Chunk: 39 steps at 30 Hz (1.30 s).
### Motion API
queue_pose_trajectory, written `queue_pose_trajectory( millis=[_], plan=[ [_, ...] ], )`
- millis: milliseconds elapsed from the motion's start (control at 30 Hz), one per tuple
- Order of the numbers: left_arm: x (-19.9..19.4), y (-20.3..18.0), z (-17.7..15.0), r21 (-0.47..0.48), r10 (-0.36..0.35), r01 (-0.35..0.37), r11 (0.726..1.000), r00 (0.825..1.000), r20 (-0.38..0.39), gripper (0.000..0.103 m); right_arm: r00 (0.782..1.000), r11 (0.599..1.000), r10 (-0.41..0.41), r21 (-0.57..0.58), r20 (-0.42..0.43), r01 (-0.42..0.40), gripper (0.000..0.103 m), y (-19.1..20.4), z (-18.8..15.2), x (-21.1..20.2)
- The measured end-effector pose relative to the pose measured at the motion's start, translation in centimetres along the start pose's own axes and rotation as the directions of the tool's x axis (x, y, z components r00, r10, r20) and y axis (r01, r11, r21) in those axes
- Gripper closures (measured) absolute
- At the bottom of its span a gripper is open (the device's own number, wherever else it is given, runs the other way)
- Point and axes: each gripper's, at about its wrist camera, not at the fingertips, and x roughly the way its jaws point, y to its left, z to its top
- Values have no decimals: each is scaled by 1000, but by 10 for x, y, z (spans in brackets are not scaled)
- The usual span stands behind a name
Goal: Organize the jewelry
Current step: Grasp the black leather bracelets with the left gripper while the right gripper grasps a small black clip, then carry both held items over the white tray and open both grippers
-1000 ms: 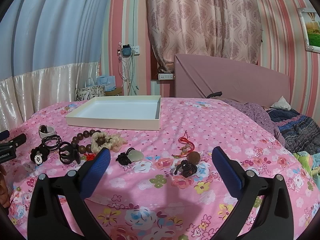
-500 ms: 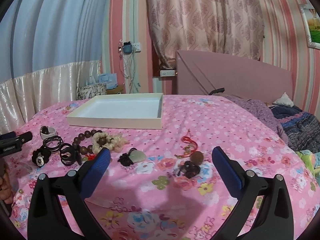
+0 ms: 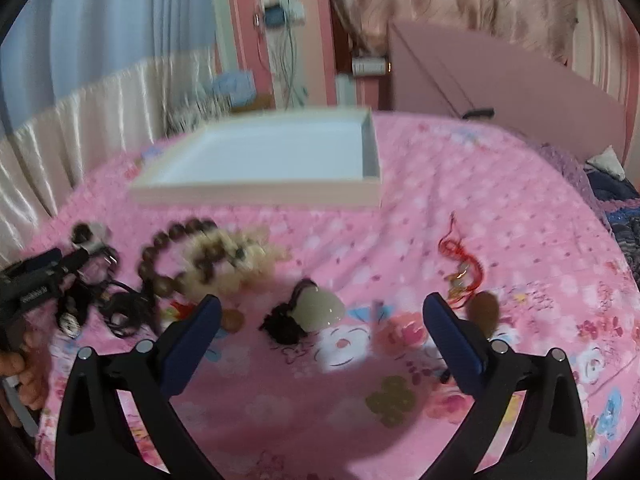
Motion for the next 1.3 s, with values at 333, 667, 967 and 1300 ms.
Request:
queue_pose_trajectory(
  millis=[333,667,967,1300],
  plan=[
    [30,-3,4,-10,-39,39,999,994,-100,44,986,1000,-15,-26,-165,11,36,5,2,41],
    [32,0,4,-18,-78,77,997,991,-108,96,992,998,11,66,-123,-3,66,-13,2,34],
    [1,0,9,1,-96,96,995,995,-14,97,995,990,73,128,-62,-64,83,-28,-1,17],
    [-28,-6,39,17,-107,106,994,992,69,96,995,991,91,106,-47,-86,92,-32,8,9]
  ],
)
